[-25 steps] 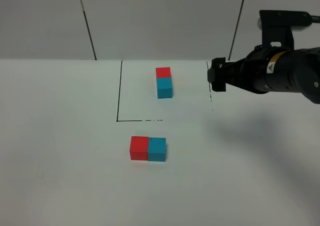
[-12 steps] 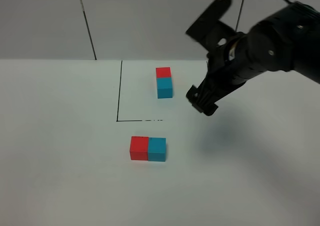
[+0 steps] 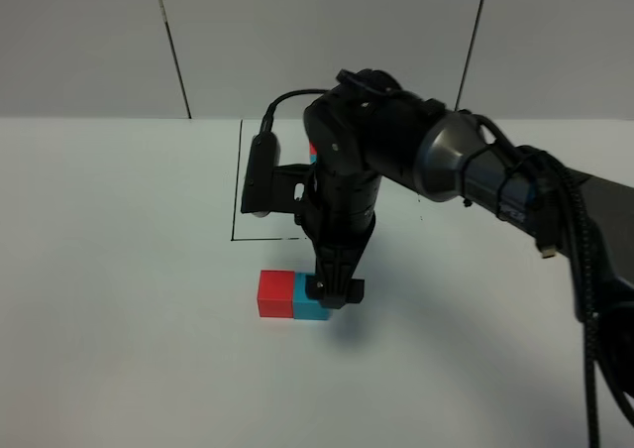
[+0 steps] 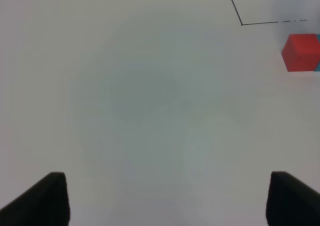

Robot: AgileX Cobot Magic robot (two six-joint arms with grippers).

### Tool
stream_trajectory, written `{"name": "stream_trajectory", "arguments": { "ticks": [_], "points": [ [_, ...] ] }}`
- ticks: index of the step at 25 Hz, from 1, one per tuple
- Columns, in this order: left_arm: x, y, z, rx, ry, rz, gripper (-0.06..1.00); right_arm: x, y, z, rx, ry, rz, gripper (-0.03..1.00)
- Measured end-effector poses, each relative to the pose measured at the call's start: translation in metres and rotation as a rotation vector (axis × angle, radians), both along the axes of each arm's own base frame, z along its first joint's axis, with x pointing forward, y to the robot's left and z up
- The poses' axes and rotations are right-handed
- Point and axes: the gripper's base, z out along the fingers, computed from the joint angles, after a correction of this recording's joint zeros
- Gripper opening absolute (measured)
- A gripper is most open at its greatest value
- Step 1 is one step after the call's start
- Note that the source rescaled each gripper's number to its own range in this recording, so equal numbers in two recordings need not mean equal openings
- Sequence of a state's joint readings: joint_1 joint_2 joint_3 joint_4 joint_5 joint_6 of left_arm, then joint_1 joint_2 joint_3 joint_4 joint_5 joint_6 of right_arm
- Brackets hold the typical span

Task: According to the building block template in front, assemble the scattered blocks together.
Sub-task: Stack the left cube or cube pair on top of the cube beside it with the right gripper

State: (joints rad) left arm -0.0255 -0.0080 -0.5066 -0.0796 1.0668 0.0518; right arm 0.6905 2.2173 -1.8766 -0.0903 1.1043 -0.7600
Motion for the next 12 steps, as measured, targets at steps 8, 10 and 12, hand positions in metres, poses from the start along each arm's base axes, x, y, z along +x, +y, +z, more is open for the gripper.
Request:
{"name": "stream_trajectory", "arguments": {
  "ticks": [8,10,12],
  "points": [
    [0.0,0.0,0.0,0.0,0.0,0.0,0.67,0.003,0.041,-0.033,0.025,0.057,0.097,1.0],
    [0.0,0.0,0.0,0.0,0.0,0.0,0.67,0.004,0.046,-0.038,0.036,0.07,0.096,1.0],
    [0.0,0.0,0.0,0.0,0.0,0.0,0.67,0.005,0.047,-0.045,0.028,0.08,0.096,1.0]
  ]
}}
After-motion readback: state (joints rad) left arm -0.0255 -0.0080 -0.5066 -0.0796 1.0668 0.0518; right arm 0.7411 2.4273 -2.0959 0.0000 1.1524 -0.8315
